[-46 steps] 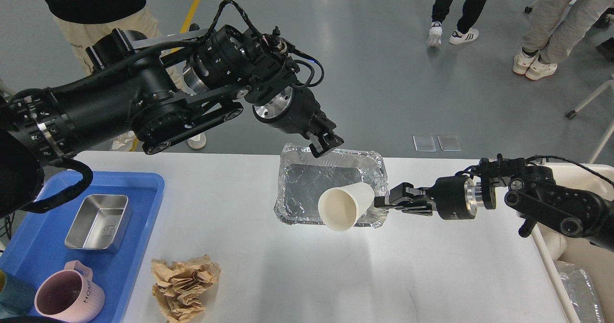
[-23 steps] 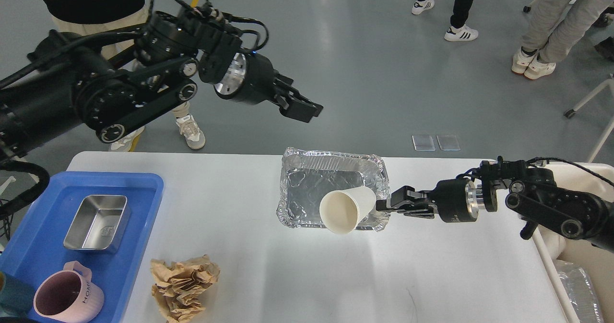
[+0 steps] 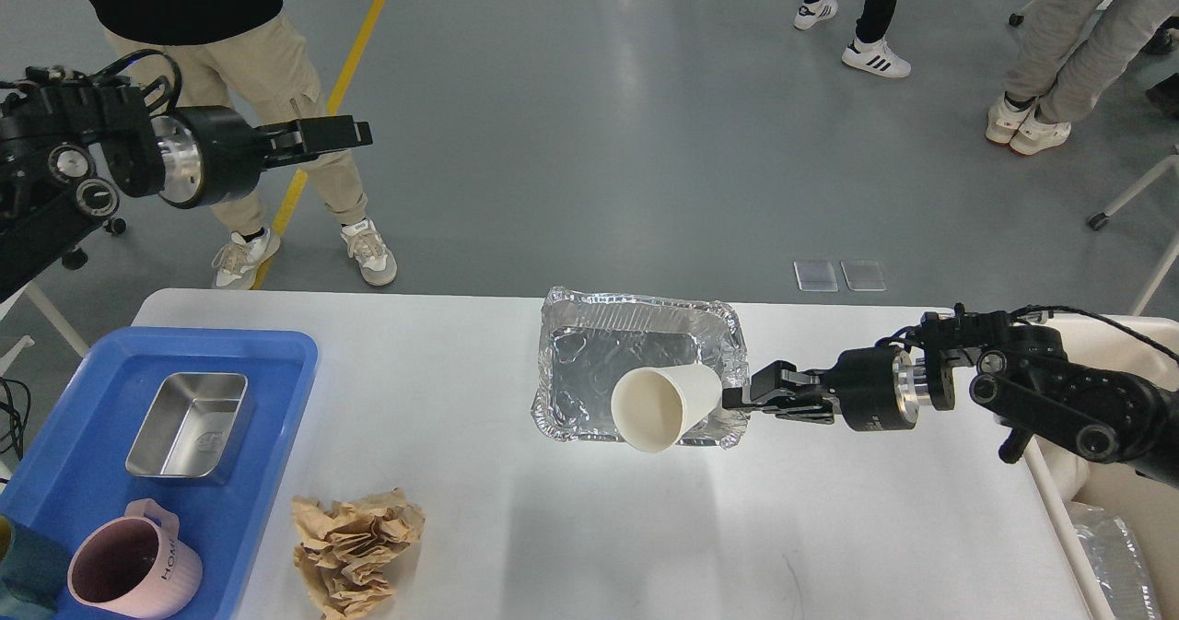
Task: Tidy desktop
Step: 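Raise the left gripper away from the foil tray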
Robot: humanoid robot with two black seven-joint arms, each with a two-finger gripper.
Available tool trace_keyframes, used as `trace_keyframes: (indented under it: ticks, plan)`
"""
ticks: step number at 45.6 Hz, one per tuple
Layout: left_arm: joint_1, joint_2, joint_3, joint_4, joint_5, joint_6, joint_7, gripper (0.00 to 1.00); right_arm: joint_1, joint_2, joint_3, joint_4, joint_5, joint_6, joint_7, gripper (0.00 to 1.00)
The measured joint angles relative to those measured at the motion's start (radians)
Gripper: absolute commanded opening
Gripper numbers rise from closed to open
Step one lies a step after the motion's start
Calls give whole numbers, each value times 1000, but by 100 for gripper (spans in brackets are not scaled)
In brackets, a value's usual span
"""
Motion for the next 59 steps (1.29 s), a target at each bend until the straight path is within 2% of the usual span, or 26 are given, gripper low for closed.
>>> trace_keyframes:
  ticks: [6, 18, 21, 34, 45, 59]
  plan:
    - [131, 72, -64, -43, -70, 2, 7, 97, -6, 0, 0, -1, 0, 0, 0, 0]
    - [322, 364, -48, -255, -83, -8, 38, 97, -9, -4, 0, -1, 0, 0, 0, 0]
    - [375, 463, -47, -317, -88, -9, 39, 97, -9, -5, 0, -1, 1, 0, 1, 0]
    - [501, 719, -33, -471, -205, -2, 24, 97, -9, -4, 0, 0, 2, 0, 1, 0]
    - [507, 833, -26, -503, -299, -12, 7, 97, -9, -23, 0, 2, 2, 1, 1, 0]
    - [508, 826, 0, -498, -312, 7, -2, 97, -9, -22, 0, 6, 3, 1, 1, 0]
